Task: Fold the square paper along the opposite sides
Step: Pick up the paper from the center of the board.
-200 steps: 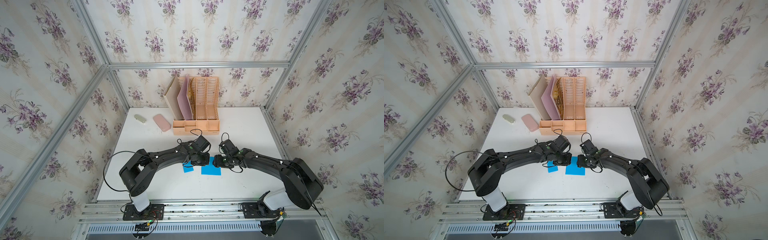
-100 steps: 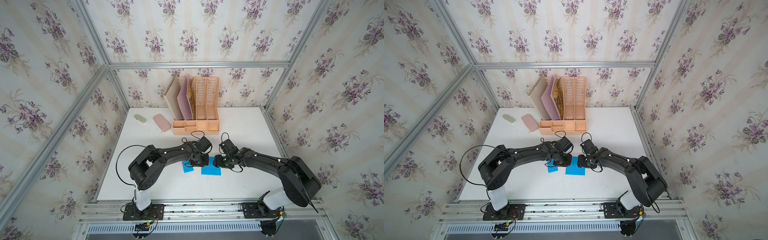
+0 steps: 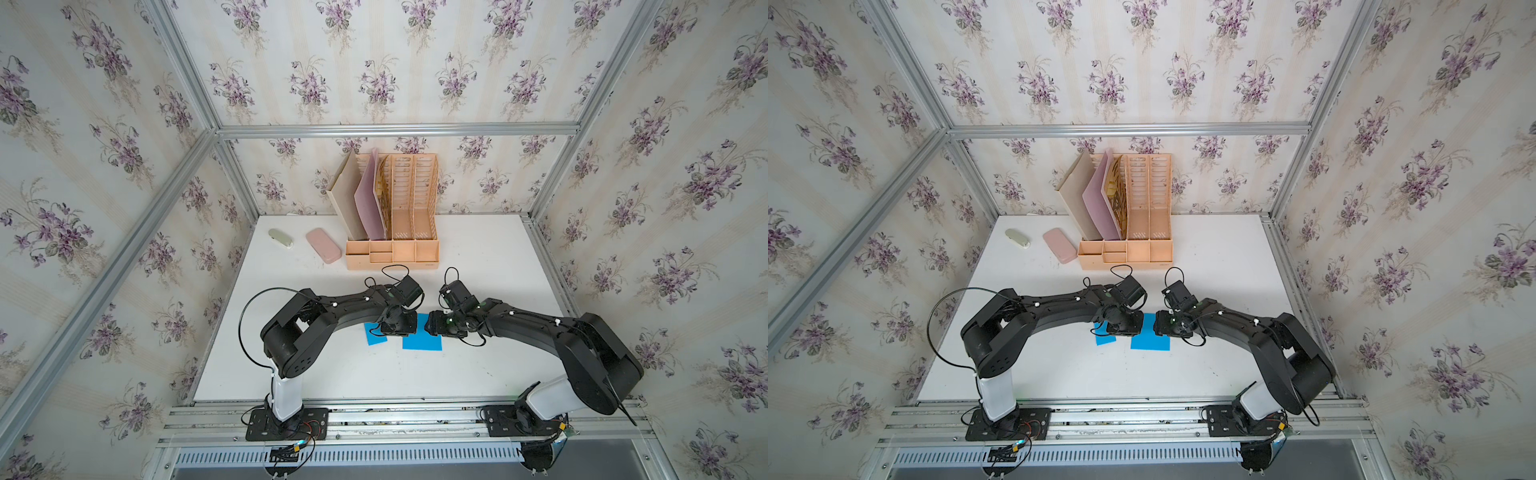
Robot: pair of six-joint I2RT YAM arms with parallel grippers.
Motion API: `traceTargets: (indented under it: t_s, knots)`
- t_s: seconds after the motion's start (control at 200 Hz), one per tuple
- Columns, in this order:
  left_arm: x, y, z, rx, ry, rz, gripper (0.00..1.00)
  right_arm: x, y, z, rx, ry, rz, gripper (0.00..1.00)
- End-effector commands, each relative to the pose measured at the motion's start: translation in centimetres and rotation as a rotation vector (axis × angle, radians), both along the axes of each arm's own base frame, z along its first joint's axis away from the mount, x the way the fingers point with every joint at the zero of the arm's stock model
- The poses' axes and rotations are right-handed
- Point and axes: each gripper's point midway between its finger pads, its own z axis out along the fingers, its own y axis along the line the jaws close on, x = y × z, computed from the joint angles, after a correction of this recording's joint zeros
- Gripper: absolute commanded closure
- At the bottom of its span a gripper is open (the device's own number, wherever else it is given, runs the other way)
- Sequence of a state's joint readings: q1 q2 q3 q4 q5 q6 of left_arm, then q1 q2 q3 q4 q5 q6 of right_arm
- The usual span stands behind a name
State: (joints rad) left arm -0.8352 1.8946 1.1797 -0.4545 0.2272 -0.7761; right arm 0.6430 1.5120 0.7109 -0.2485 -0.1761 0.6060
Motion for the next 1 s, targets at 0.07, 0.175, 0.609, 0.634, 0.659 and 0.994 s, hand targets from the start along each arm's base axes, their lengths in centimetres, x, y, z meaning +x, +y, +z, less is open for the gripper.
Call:
traceTargets:
  t_s: [0.07,0.175,0.609,0.634,0.659,0.994]
  knots:
    - [-0.1,0.0,-0.5,0.001,0.011,0.001,1.0,-1.4,-0.8,-1.3,-0.033,0.072,-0.008,0.37]
    - [-0.1,0.0,-0.6,0.001,0.011,0.0,1.0,-1.5,-0.7,-1.4,-0.026,0.077,-0.007,0.37]
    - [0.1,0.0,-0.9,0.013,0.006,-0.008,1.0,-1.7,-0.2,-1.4,-0.001,0.081,0.007,0.35]
    - [0.1,0.0,-0.9,0.013,0.006,-0.007,1.0,-1.7,-0.2,-1.4,0.001,0.082,0.008,0.35]
    - [0.1,0.0,-0.9,0.014,0.005,-0.007,1.0,-1.8,-0.2,-1.4,0.003,0.083,0.008,0.35]
    - [0.5,-0.2,-0.7,0.02,-0.005,-0.012,1.0,-1.9,0.5,-1.6,0.022,0.087,0.029,0.35]
